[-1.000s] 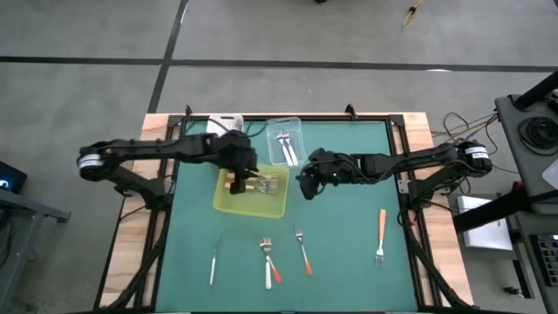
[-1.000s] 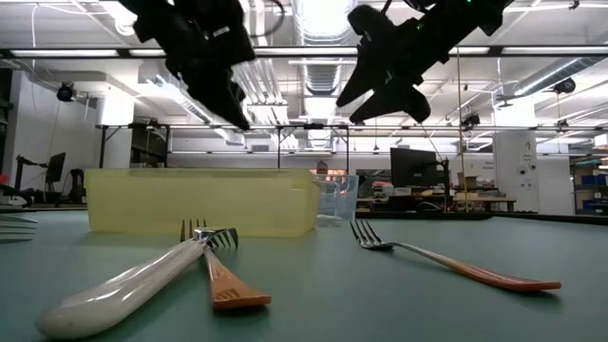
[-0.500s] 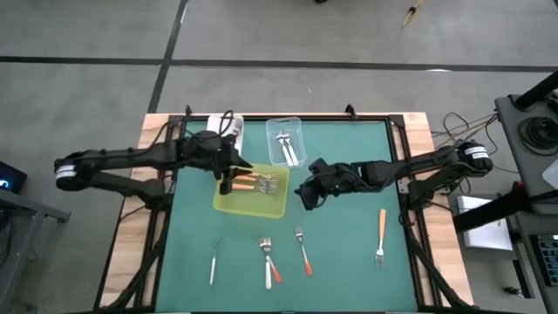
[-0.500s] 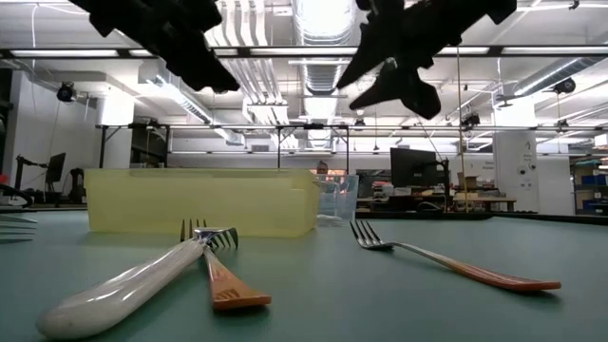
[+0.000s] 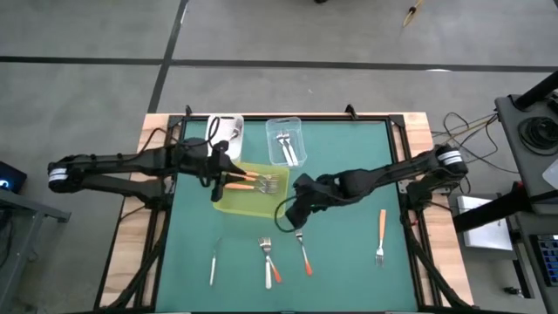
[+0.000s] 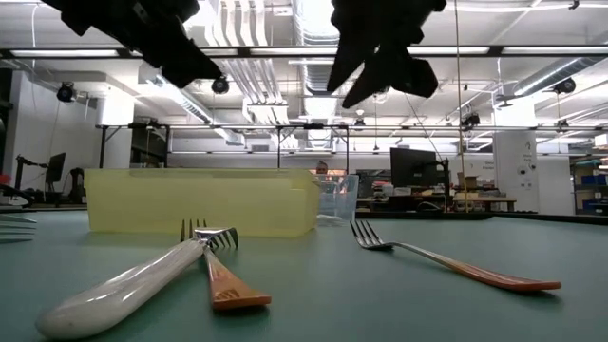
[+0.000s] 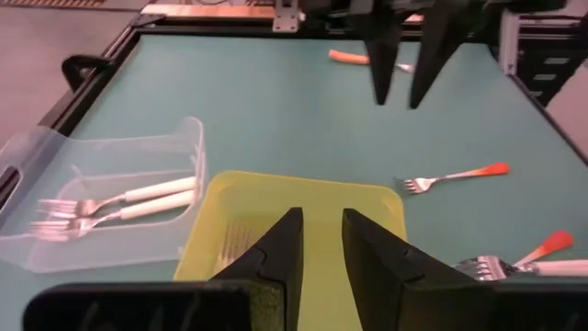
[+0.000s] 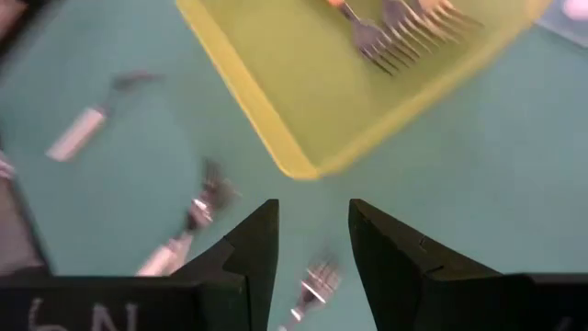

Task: Sort silverware by color (type)
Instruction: Put the orange fork into the white bin

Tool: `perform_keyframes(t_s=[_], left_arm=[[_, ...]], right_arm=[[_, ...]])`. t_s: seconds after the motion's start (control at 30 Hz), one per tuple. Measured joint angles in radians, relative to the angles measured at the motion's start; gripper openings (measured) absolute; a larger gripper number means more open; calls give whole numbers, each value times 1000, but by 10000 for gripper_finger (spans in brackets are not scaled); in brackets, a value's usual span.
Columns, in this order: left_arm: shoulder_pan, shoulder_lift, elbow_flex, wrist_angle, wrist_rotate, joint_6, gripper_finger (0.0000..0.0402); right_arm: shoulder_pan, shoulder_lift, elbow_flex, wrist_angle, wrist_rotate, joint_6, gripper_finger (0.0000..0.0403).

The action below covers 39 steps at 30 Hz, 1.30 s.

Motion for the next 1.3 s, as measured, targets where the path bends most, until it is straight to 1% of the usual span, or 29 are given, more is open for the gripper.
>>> perform_keyframes(t_s=[0.07, 0.2, 0.33, 0.5, 0.6, 0.73, 0.87, 1.1, 1.3], left_arm=[[-8, -15, -10, 3, 0, 0, 61], [-15, -37, -25, 2, 0, -6, 61], [-17, -50, -31, -15, 0, -32, 61], [-21, -60, -35, -29, 0, -52, 61], [-21, -62, -38, -22, 0, -52, 61], [-22, -62, -44, -22, 0, -52, 61], [-24, -58, -46, -22, 0, -52, 61], [-24, -55, -51, -14, -2, -69, 61], [-24, -55, -51, -9, -2, -93, 61]], right_arm=[[4, 40, 61, -102, -7, 12, 123], [11, 110, 167, -252, -46, 30, 123], [22, 167, 233, -325, -98, 36, 123], [45, 213, 260, -334, -210, 112, 123], [68, 239, 262, -336, -258, 179, 123], [99, 278, 262, -339, -263, 251, 126], [116, 312, 262, -342, -259, 285, 144], [129, 404, 262, -304, -256, 288, 179], [145, 434, 262, -248, -261, 293, 183]])
